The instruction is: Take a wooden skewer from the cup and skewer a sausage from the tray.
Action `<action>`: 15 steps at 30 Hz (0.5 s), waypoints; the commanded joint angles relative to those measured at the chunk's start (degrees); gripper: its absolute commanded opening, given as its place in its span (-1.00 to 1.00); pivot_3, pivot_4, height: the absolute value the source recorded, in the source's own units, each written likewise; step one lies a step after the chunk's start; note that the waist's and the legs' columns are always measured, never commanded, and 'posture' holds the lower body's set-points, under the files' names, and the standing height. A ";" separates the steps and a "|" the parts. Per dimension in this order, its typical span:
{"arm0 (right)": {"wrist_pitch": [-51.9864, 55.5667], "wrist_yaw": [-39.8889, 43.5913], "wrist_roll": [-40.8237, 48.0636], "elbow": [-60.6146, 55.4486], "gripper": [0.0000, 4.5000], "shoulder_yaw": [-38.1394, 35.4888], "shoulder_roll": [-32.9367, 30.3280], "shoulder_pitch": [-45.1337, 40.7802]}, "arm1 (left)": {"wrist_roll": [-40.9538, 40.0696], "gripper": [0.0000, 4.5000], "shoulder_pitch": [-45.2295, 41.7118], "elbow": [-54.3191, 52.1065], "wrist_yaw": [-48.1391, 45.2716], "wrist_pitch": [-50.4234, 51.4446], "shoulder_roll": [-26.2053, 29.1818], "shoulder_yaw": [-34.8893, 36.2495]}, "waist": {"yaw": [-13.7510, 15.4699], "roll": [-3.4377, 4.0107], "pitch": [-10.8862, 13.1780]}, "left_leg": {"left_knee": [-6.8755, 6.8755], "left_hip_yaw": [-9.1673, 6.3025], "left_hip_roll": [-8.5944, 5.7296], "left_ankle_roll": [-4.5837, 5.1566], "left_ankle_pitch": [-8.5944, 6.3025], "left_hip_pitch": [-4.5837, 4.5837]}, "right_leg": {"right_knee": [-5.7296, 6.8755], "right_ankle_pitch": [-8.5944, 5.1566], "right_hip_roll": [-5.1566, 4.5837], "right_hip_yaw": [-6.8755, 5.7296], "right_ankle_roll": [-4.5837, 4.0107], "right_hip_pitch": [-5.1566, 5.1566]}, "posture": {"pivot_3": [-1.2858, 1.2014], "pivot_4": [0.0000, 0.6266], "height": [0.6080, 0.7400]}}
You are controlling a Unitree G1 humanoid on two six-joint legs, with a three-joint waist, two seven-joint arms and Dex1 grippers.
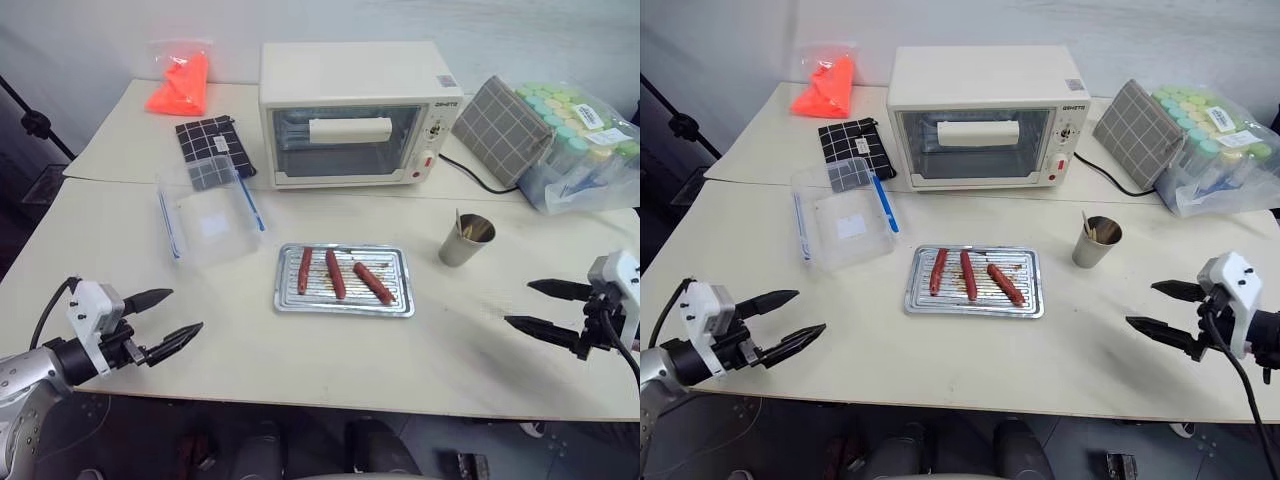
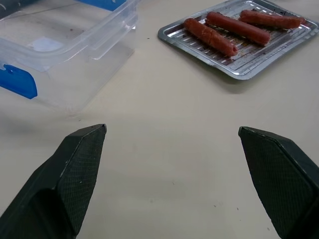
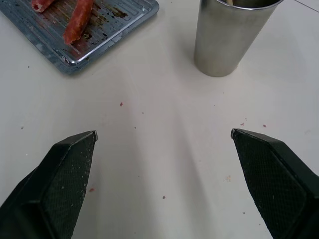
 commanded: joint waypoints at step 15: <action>3.54 -5.28 2.29 -8.45 1.00 -3.30 1.61 2.25 | -4.28 0.99 -2.03 -1.57 1.74 6.37 -0.91 0.07 | -0.04 0.00 0.00 | -0.04 -0.01 0.00 0.00 0.00 0.00 | 0.01 0.00 -0.01 0.00 0.00 -0.01 | 0.03 -0.52 1.00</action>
